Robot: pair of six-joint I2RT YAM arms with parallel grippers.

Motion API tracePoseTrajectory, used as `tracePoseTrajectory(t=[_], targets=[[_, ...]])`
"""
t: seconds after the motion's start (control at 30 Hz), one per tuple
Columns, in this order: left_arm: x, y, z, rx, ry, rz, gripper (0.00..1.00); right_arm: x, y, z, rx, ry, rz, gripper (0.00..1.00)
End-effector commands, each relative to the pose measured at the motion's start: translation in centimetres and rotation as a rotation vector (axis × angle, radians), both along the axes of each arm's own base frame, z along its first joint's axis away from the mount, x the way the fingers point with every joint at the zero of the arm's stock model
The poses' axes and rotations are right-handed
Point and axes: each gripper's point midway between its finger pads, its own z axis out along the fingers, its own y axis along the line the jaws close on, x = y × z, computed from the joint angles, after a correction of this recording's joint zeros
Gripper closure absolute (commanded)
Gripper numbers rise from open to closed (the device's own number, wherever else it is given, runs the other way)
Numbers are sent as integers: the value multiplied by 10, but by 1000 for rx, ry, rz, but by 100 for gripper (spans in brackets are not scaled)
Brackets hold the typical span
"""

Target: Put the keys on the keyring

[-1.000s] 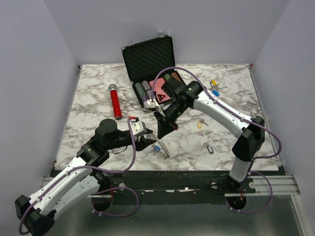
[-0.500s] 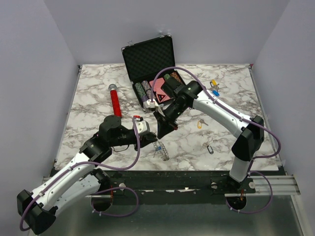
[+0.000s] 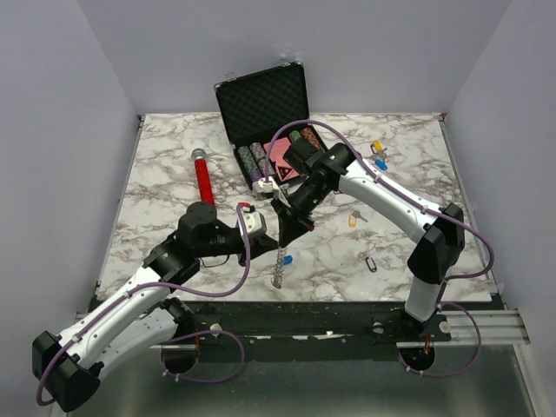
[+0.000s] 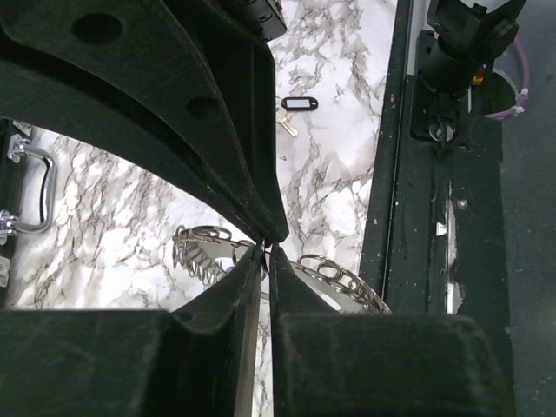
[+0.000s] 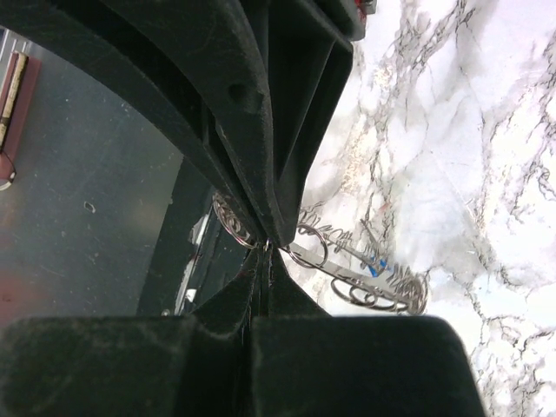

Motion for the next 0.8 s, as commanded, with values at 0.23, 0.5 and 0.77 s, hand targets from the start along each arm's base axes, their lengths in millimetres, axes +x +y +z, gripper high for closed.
tracePoseTrajectory(t=[0.23,0.5,0.77], targets=[[-6,-6,14,-37,-13,-53,81,-1,7,10,41,-10,20,99],[-10,-8,14,-50,0,-73,100,0,7,11,37,-16,12,99],[-1,3,20,-149,-46,44,100,6,4,25,53,-29,-36,55]])
